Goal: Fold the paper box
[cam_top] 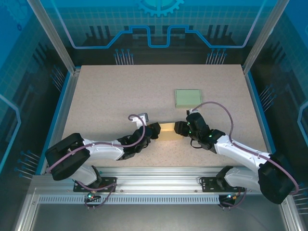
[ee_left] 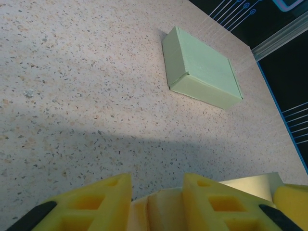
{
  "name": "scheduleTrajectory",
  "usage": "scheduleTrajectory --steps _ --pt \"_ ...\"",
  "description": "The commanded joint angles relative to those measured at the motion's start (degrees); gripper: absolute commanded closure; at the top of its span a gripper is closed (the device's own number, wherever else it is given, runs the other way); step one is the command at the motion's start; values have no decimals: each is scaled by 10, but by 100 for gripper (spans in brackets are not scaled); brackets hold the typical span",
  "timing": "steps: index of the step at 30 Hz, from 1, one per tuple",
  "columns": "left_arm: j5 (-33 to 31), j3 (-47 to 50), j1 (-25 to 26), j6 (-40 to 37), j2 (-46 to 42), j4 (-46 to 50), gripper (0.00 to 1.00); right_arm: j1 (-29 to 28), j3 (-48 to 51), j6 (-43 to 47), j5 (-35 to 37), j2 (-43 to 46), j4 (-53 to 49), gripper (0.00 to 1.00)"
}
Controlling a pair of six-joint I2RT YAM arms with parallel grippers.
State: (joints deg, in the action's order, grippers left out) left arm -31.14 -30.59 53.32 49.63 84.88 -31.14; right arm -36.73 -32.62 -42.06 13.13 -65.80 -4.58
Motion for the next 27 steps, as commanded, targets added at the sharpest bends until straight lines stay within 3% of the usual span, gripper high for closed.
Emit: scheduleTrajectory --steps 1,7,17,22,27 --pt "39 30 7 1 4 120 63 9 39 0 7 -14 -71 48" --pt "47 52 7 4 -12 129 57 9 70 -5 11 6 -46 53" --pt "27 58 7 -40 -18 116 65 8 104 -6 3 20 -11 62" --pt "38 42 6 -117 -61 114 61 7 104 -4 6 19 -5 67" --pt "80 7 6 -300 -121 114 42 6 104 -6 11 22 -6 67"
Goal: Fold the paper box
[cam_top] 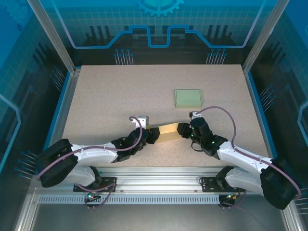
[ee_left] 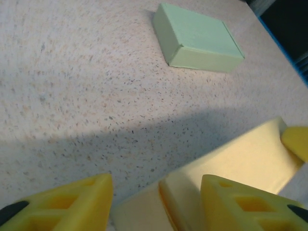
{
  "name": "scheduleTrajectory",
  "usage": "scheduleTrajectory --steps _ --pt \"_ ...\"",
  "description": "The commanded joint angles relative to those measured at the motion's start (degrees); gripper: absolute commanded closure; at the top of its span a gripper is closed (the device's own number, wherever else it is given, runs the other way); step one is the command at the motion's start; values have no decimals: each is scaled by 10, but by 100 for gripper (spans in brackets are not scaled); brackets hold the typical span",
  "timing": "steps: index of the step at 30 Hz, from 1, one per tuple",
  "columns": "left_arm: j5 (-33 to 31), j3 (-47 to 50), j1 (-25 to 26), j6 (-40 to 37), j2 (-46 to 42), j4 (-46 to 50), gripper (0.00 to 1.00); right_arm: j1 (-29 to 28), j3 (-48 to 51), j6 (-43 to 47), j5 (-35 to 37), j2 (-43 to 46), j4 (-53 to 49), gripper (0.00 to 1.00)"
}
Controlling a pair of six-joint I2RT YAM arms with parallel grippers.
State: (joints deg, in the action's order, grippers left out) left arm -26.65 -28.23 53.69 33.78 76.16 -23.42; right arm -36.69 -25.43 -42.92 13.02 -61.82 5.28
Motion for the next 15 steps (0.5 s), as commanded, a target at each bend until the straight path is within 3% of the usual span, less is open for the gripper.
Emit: scheduleTrajectory --steps 1,7,9,15 --pt "39 -23 3 -175 -44 41 41 4 32 4 12 -18 -103 67" --pt "168 -55 3 -457 -75 62 21 -7 28 7 26 -20 -107 67" --pt "207 -62 3 -532 -62 69 19 -11 25 8 30 -22 -106 67" --pt "208 -98 -3 -630 5 76 15 -24 12 12 40 -30 -118 68"
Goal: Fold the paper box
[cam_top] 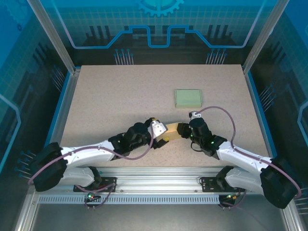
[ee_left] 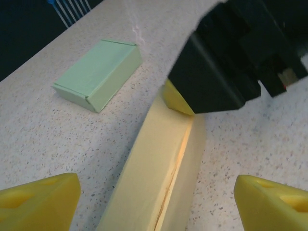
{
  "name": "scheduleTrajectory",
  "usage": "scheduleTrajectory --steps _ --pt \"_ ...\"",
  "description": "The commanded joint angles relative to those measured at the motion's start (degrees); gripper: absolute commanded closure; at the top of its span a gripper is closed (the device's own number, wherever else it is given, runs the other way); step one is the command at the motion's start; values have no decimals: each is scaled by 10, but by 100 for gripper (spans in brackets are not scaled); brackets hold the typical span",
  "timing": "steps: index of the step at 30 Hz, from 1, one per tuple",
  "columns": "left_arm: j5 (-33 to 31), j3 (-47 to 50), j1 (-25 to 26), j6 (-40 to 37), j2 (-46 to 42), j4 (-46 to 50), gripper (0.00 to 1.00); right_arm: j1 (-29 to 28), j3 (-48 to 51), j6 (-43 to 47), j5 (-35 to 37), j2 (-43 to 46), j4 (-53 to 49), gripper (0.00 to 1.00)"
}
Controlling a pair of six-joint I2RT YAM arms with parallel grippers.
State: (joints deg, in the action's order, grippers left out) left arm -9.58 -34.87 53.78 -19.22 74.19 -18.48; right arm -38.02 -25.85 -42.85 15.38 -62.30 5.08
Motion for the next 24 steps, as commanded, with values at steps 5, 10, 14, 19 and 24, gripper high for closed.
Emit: scheduleTrajectory --steps 5,10,14,19,24 --pt "85 -91 -27 -126 72 101 16 -20 9 15 21 -25 -121 70" --pt "71 -118 -53 -142 108 121 17 -23 8 19 22 -26 -121 71" --pt "81 -139 -70 -150 130 154 17 -23 8 21 22 -25 -122 71" --pt "100 -163 -74 -171 155 206 22 -23 5 25 20 -22 -122 73" --pt "88 -174 -77 -175 174 215 32 -23 2 27 19 -17 -126 73"
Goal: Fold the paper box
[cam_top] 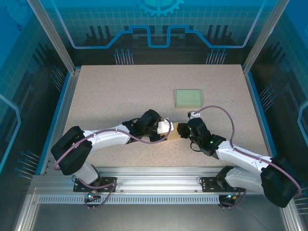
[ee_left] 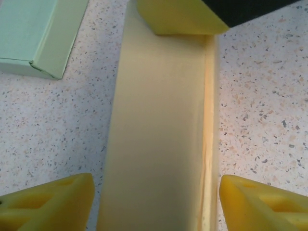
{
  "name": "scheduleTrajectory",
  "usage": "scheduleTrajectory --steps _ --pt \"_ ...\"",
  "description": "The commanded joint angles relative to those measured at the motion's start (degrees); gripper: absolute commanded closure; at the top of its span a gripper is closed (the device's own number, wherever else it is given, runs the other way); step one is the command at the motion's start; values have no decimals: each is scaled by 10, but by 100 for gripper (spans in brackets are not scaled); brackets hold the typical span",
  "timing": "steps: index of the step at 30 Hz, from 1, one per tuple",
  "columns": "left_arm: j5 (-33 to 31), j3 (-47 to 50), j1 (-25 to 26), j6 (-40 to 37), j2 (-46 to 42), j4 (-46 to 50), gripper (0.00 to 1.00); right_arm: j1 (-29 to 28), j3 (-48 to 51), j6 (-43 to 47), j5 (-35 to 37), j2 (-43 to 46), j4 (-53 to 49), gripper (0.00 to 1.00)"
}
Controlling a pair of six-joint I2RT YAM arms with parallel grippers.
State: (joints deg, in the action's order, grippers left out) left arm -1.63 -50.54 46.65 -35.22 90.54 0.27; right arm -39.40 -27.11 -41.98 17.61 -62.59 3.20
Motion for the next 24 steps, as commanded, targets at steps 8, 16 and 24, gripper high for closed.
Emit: scheduleTrajectory --steps 8,16,24 --pt "-54 -16 -6 -46 4 14 53 -7 5 30 5 35 -143 61" --pt "-142 35 -9 -122 -22 -86 56 -3 -17 33 51 159 -246 12" --pt "-167 85 -73 -219 -7 -273 55 1 -41 10 121 301 -381 0"
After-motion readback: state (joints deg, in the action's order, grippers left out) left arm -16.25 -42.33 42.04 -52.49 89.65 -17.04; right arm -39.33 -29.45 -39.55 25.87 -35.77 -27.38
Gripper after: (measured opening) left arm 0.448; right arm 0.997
